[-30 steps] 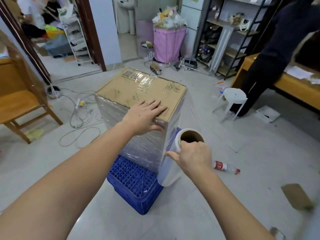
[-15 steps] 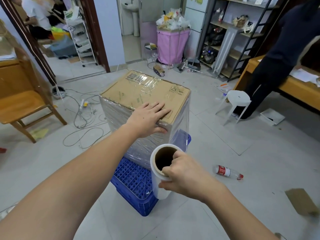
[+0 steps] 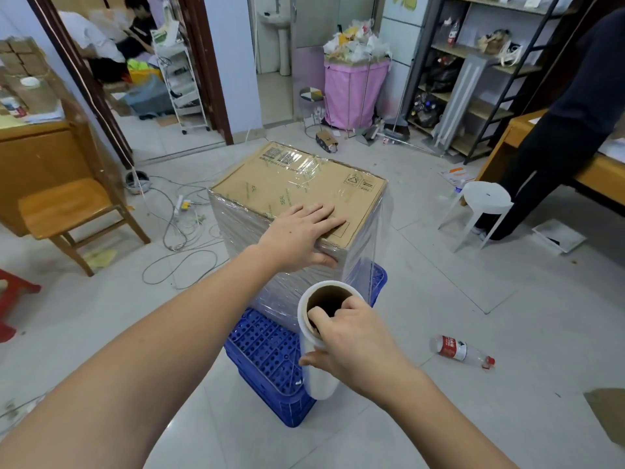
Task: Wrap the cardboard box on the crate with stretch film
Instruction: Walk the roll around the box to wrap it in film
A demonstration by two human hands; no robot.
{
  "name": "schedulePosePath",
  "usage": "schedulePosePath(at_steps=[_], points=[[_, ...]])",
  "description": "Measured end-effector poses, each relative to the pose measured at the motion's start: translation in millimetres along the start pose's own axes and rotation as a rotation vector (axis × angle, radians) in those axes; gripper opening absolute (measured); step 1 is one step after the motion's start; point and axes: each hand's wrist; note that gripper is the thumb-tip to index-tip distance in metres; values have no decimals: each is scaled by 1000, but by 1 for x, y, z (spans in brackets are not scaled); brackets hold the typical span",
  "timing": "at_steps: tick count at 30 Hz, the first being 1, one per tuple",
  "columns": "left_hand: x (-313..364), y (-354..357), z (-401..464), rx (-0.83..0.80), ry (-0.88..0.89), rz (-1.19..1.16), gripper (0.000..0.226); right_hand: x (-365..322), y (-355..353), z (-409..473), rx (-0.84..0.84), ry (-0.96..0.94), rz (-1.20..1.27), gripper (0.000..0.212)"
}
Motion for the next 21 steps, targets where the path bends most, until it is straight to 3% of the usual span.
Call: schedulePosePath(at_steps=[5, 8, 13, 18, 21], points=[[-28, -11, -3, -76, 133, -128, 97, -18, -9, -11, -53, 256, 17, 21], [-66, -21, -11, -125, 177, -201, 101, -27, -12, -9, -105, 496, 23, 33], [-129, -26, -15, -219, 281, -222, 126, -40, -10, 13, -76, 760, -29, 56], [-149, -11, -17, -122, 426, -103, 117, -72, -10, 36, -41, 990, -11, 79], [-150, -3, -24, -79, 404, -14, 107, -83, -9, 49, -34, 1035, -58, 74]])
Point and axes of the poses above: each hand's wrist, its own z-axis towards the middle knuckle, its own y-axis out of the palm, x = y × z, and after that the axes turned 15 degrees about y, right-handed
